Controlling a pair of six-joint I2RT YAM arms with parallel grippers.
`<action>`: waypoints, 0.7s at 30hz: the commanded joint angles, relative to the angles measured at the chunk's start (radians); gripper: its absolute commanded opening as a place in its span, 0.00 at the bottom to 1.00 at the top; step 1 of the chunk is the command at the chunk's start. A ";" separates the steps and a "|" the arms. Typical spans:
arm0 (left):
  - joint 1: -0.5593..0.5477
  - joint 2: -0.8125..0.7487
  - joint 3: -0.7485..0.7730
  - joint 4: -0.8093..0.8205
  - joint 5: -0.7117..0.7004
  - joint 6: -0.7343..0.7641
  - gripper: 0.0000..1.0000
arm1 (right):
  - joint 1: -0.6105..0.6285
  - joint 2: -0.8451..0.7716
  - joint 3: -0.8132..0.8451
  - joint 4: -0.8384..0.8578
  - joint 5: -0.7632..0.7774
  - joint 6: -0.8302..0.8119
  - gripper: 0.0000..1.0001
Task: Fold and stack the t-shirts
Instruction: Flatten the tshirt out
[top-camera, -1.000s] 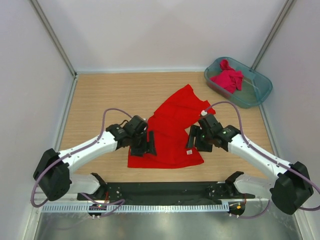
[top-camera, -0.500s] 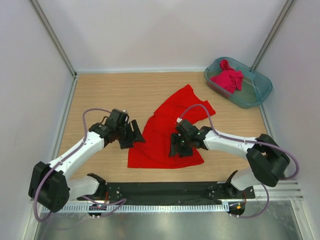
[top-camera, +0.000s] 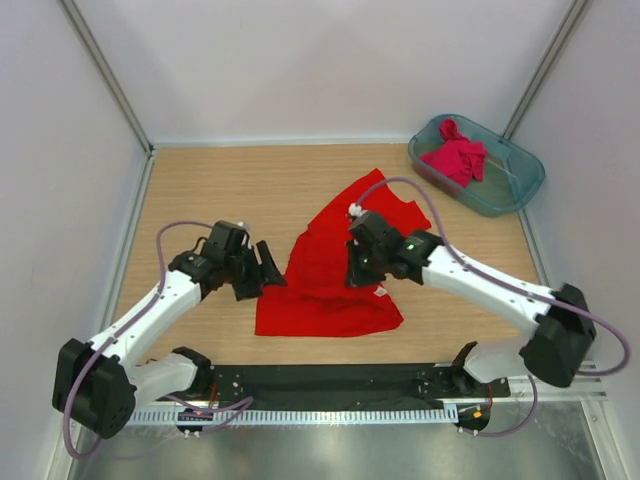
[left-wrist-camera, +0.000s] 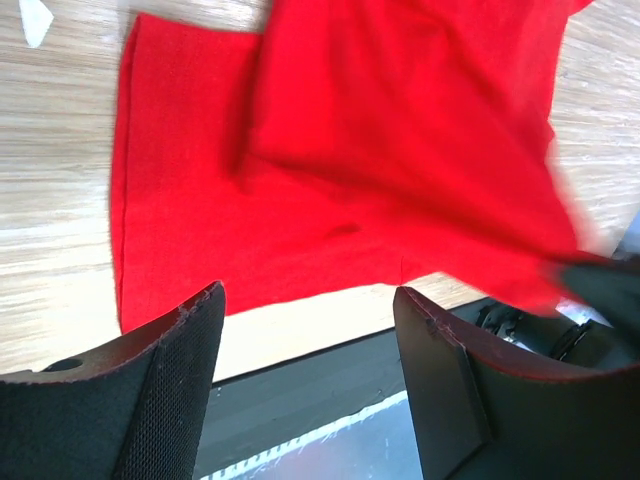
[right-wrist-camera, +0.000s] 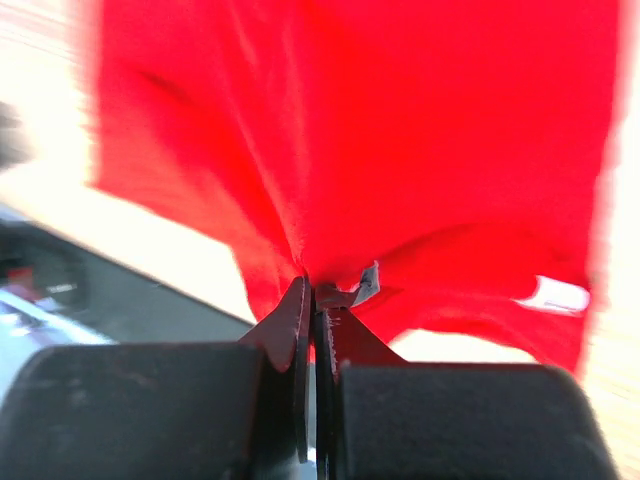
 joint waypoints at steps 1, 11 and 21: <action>0.003 -0.073 0.083 0.002 -0.027 0.030 0.69 | -0.001 -0.170 0.203 -0.163 0.118 -0.115 0.01; 0.003 -0.484 0.188 -0.013 -0.368 0.098 0.74 | -0.004 0.063 0.850 0.073 -0.115 -0.285 0.01; 0.003 -0.694 0.310 -0.230 -0.647 0.168 0.76 | -0.005 0.541 1.608 0.637 -0.678 0.313 0.01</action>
